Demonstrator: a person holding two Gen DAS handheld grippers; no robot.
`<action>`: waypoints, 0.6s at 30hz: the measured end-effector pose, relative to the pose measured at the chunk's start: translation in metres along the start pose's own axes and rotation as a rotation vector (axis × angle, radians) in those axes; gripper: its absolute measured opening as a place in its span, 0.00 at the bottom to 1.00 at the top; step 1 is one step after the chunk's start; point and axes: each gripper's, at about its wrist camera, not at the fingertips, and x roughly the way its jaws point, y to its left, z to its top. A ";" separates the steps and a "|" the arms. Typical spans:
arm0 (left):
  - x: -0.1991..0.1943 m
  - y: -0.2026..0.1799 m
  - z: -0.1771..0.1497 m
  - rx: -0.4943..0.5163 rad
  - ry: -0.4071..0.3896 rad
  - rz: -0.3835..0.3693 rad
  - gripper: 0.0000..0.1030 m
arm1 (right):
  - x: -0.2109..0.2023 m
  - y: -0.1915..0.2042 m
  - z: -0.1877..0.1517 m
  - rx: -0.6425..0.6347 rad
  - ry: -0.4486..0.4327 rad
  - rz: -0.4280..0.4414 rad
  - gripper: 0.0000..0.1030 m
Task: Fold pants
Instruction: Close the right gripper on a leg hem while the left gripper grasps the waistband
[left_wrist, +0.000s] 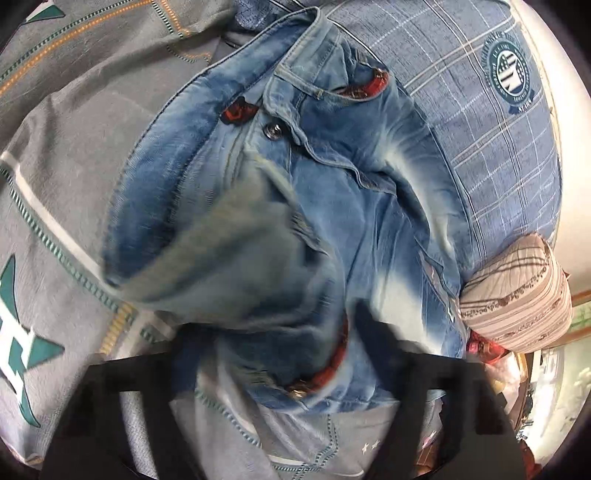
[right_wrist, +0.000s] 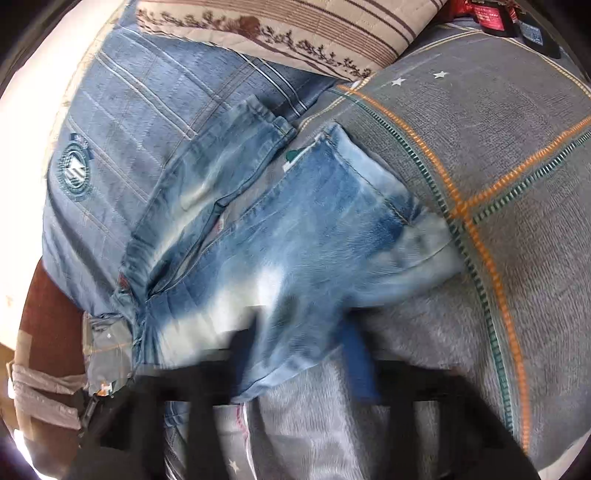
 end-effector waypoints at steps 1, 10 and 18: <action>0.002 0.002 0.001 -0.009 0.011 0.004 0.38 | 0.005 0.001 0.002 -0.003 -0.004 -0.027 0.11; -0.045 0.006 -0.012 0.054 -0.103 0.037 0.08 | -0.054 0.029 -0.019 -0.134 -0.148 0.028 0.03; -0.091 0.040 -0.047 0.053 -0.130 0.072 0.08 | -0.114 0.045 -0.063 -0.190 -0.149 0.142 0.03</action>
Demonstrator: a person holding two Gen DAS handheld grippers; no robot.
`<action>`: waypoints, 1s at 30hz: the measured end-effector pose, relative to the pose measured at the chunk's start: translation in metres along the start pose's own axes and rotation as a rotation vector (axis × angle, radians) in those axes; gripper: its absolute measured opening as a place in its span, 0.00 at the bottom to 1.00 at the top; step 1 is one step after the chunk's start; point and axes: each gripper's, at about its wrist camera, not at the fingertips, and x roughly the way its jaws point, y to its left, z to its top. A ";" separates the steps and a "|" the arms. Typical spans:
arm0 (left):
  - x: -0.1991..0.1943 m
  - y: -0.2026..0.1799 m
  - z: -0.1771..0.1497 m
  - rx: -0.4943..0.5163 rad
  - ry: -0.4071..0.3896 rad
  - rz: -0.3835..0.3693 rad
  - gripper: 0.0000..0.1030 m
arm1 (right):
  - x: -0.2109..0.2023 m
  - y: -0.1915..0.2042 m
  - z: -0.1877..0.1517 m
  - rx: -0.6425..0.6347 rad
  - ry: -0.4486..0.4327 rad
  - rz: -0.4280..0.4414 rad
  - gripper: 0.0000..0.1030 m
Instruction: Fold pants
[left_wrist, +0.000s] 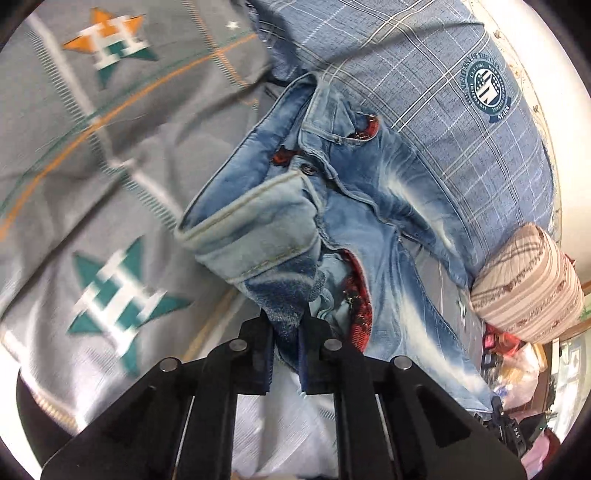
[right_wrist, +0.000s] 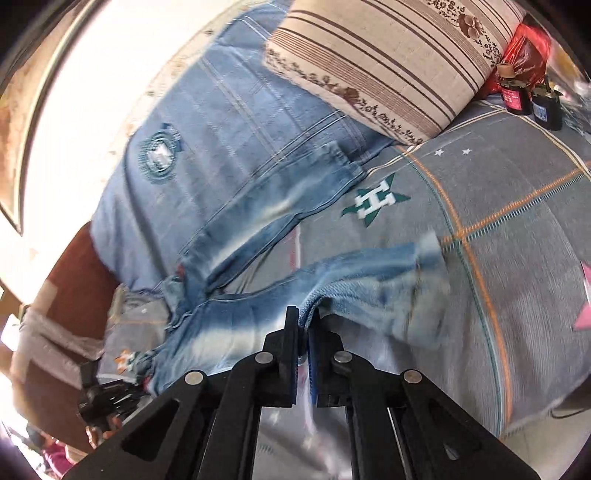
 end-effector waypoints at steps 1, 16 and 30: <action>-0.005 0.005 -0.009 0.004 0.008 0.007 0.08 | -0.006 -0.001 -0.005 0.001 0.008 0.011 0.03; -0.051 0.018 -0.013 0.250 -0.159 0.237 0.42 | 0.015 -0.058 -0.040 -0.004 0.236 -0.296 0.28; 0.074 -0.098 0.154 0.319 -0.039 0.205 0.85 | 0.076 0.025 0.115 -0.154 -0.023 -0.231 0.75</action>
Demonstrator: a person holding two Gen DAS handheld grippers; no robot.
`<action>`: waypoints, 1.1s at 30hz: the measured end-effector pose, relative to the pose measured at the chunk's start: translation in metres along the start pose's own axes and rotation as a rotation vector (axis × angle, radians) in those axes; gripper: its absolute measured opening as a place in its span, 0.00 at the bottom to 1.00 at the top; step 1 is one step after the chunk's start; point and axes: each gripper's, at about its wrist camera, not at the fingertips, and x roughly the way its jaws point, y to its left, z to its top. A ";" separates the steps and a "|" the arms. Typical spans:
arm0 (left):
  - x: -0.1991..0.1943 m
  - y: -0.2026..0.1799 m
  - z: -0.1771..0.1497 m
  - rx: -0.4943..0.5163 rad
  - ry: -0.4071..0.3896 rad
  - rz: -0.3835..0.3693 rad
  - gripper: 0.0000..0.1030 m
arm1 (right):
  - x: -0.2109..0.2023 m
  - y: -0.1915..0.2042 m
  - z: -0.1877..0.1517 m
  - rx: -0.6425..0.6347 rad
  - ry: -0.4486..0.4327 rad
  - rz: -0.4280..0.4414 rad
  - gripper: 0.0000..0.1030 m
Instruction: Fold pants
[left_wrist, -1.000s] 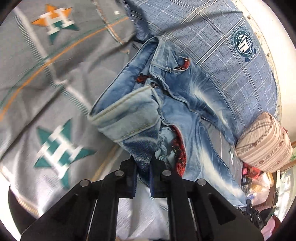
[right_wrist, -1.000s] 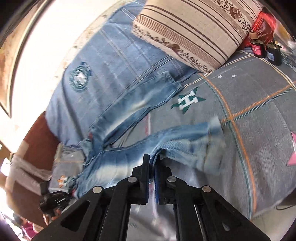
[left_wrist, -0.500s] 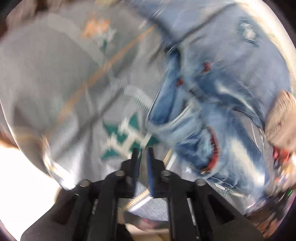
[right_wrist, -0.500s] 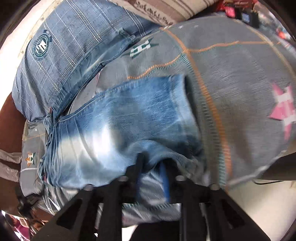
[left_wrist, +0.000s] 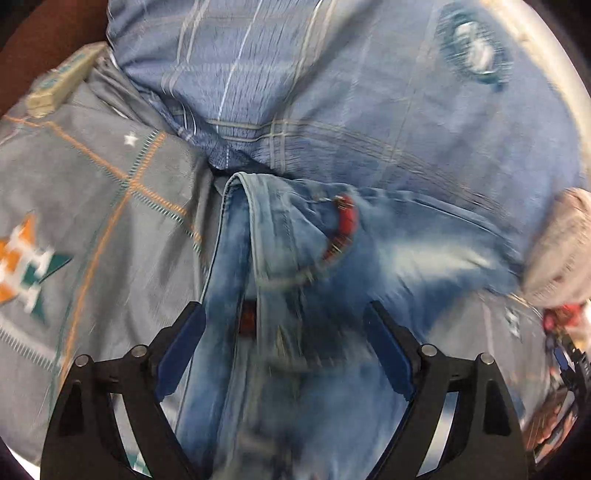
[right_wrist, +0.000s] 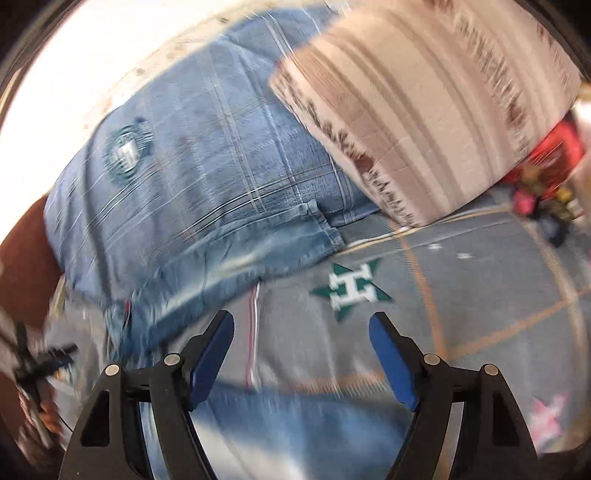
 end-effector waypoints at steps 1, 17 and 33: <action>0.016 0.002 0.008 -0.010 0.029 0.004 0.85 | 0.019 -0.008 0.009 0.044 0.016 0.009 0.75; 0.080 -0.018 0.017 0.010 0.111 0.008 0.28 | 0.203 -0.010 0.040 0.063 0.087 -0.066 0.02; 0.043 0.014 -0.015 0.031 0.176 0.080 0.03 | 0.111 -0.058 -0.040 0.159 0.149 -0.014 0.19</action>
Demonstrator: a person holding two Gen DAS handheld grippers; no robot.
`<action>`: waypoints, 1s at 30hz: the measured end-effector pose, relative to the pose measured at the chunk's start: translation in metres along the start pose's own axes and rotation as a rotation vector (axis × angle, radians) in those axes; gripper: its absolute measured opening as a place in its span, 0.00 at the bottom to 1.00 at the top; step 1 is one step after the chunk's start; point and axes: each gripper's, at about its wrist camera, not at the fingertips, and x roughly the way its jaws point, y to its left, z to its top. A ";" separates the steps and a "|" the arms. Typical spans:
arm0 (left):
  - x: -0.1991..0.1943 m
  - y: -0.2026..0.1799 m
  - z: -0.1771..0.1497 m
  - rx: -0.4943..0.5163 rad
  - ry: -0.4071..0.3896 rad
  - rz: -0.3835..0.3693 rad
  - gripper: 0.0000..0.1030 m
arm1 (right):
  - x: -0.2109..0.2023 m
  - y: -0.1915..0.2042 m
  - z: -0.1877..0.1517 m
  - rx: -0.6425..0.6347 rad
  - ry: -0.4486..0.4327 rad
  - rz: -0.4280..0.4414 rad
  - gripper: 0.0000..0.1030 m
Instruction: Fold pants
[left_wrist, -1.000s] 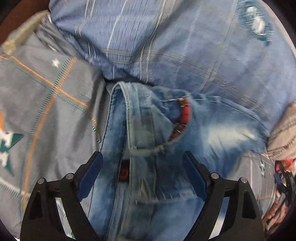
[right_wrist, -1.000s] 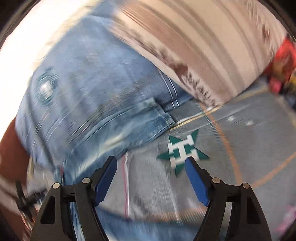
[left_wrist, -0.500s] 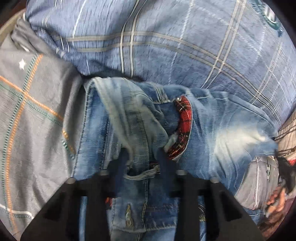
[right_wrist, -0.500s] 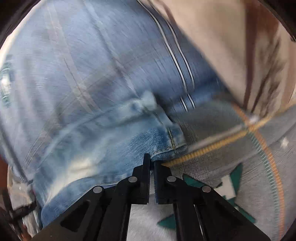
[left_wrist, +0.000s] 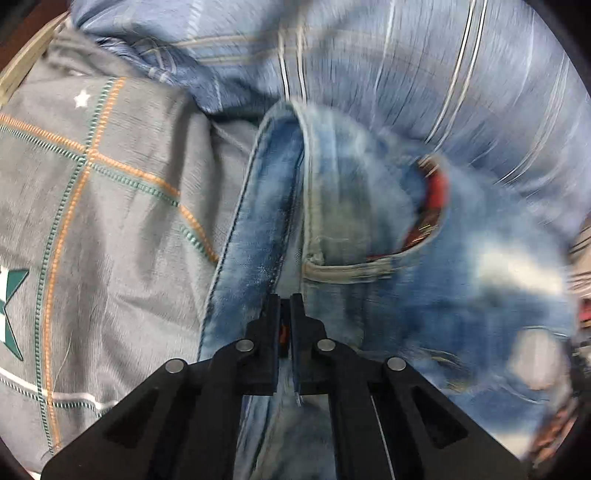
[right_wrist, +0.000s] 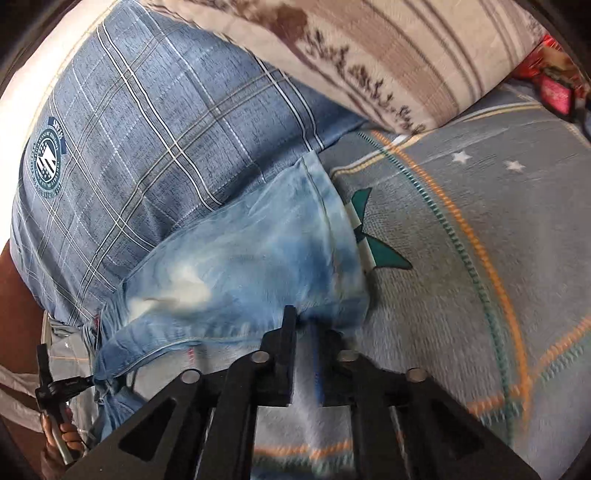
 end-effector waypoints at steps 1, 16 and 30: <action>-0.017 0.007 0.001 0.002 -0.032 -0.012 0.04 | -0.007 0.004 0.002 -0.005 -0.001 -0.007 0.38; -0.013 0.001 0.106 0.046 -0.058 -0.021 1.00 | -0.001 0.056 0.085 -0.210 -0.077 -0.158 0.70; 0.065 -0.006 0.144 0.044 0.070 -0.102 1.00 | 0.080 0.045 0.102 -0.298 -0.040 -0.327 0.70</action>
